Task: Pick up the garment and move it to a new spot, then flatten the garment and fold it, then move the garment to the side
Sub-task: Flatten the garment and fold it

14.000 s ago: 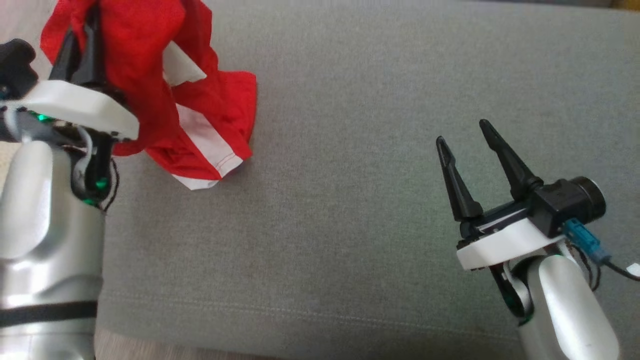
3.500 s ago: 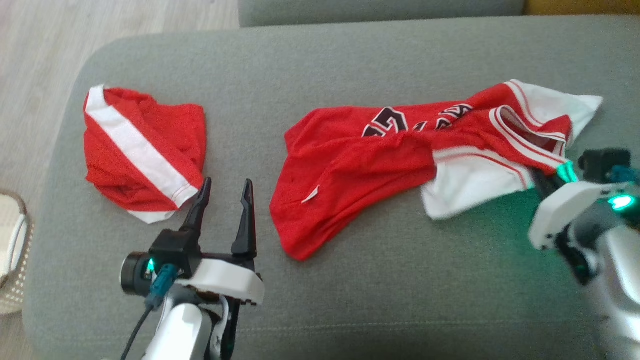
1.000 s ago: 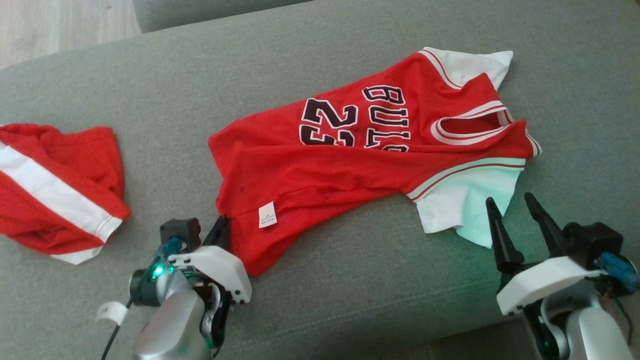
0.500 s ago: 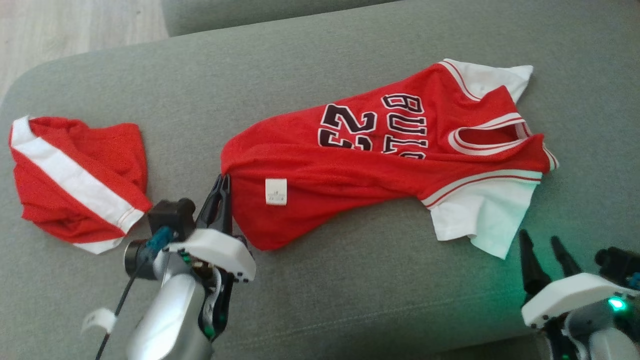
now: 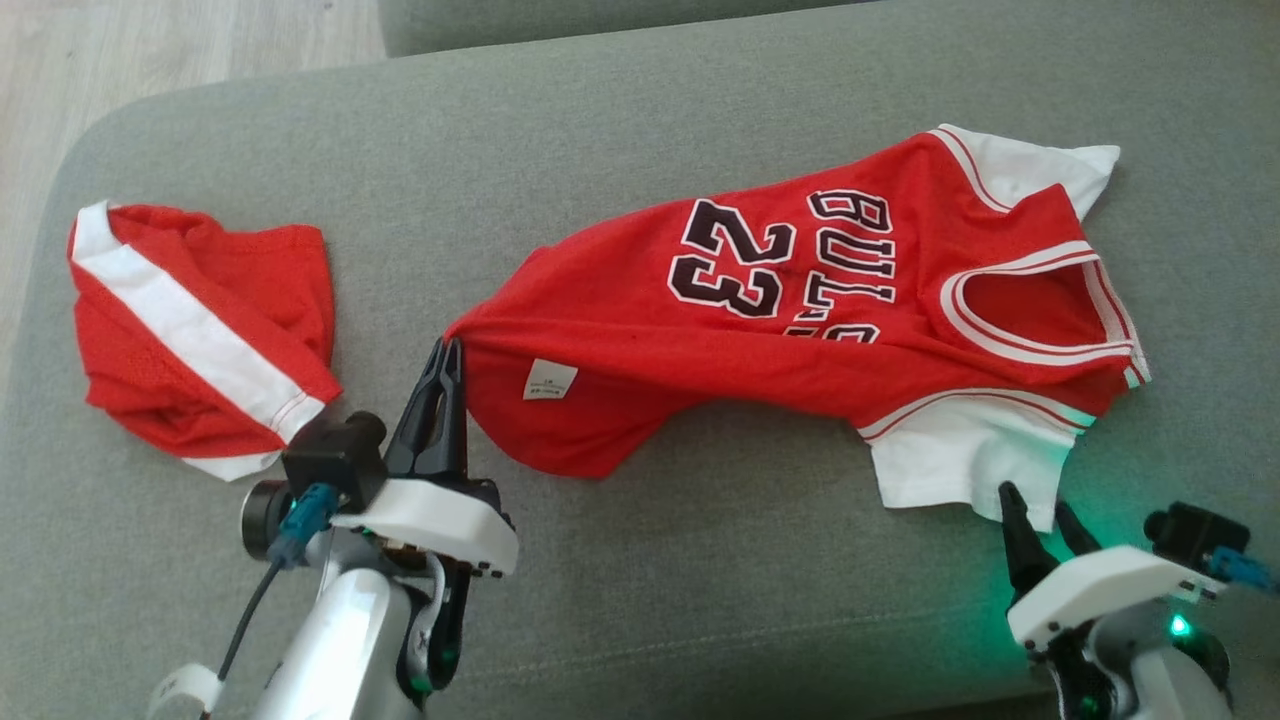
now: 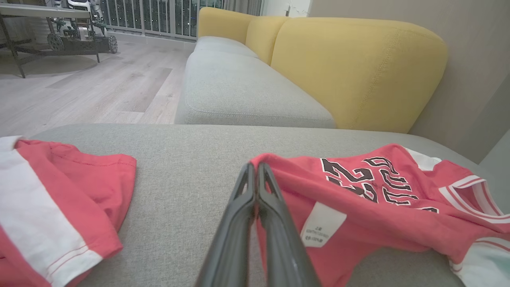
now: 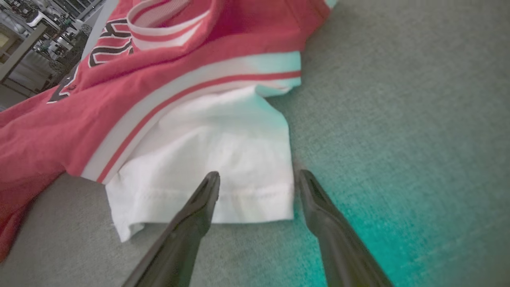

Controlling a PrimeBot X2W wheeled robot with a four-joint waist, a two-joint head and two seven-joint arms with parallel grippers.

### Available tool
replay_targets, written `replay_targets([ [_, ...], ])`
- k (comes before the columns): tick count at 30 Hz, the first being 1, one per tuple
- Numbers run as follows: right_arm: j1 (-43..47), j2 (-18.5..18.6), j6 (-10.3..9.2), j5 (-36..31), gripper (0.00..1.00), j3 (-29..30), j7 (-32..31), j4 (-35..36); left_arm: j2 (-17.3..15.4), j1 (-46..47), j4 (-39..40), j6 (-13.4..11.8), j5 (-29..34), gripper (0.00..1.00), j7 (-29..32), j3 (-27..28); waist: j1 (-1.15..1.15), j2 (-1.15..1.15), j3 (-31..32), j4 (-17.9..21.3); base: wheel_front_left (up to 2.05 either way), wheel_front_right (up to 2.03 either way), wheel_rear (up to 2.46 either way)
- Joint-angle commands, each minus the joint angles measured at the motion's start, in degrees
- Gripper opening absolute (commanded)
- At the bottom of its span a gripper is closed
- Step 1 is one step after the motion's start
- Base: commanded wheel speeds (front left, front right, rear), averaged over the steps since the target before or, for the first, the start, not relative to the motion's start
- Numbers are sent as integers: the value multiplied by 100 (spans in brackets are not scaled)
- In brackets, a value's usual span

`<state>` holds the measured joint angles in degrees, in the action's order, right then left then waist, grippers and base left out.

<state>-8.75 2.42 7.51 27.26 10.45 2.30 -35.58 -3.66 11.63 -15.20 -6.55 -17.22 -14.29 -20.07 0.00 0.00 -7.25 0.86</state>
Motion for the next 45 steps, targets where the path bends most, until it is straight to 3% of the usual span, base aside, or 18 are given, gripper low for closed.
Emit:
replay_targets([
  [1,-264,46,-2,-88,100,-172,122,10,-45,110,238,4,46,0,-71,162,0,0,-9,-11,0,0,0],
  [13,-767,46,-2,-80,100,-342,398,-1170,-3,147,244,69,99,0,-71,188,0,0,-78,-53,0,0,0],
  [14,-790,46,-2,-38,45,-417,399,-1236,-3,152,232,74,103,0,-71,199,0,0,-67,-49,0,0,0],
  [15,-809,46,-2,-1,4,-505,403,-1286,-6,156,222,77,109,0,-71,214,0,0,-52,-43,0,0,0],
  [16,-820,46,-2,29,0,-588,415,-1323,-12,153,210,78,111,0,-71,234,0,0,-32,-33,0,0,0],
  [22,-860,46,-2,-186,0,-795,640,-1257,-25,75,190,64,120,0,-71,356,0,0,147,47,0,0,0],
  [27,-881,111,-2,-794,0,-625,877,-637,-47,-8,297,50,164,0,-71,456,0,0,362,82,0,0,0],
  [29,-907,223,-2,-1164,0,-625,790,-19,-78,-74,419,66,177,0,-71,516,0,0,527,95,0,0,0],
  [32,-977,306,-2,-1072,0,-747,512,838,-175,-109,577,92,210,0,-71,575,0,0,712,113,0,0,0],
  [33,-977,306,-2,-1072,0,-747,512,838,-175,-109,577,92,210,0,-71,575,0,0,712,113,0,0,0],
  [39,-1295,835,-2,-1017,0,-942,-256,2501,-463,80,1029,74,364,0,-63,687,0,0,952,138,0,0,0],
  [45,-1796,1084,-2,-926,0,-838,-773,3571,-601,321,1742,-54,374,0,71,866,0,0,1191,73,0,0,0],
])
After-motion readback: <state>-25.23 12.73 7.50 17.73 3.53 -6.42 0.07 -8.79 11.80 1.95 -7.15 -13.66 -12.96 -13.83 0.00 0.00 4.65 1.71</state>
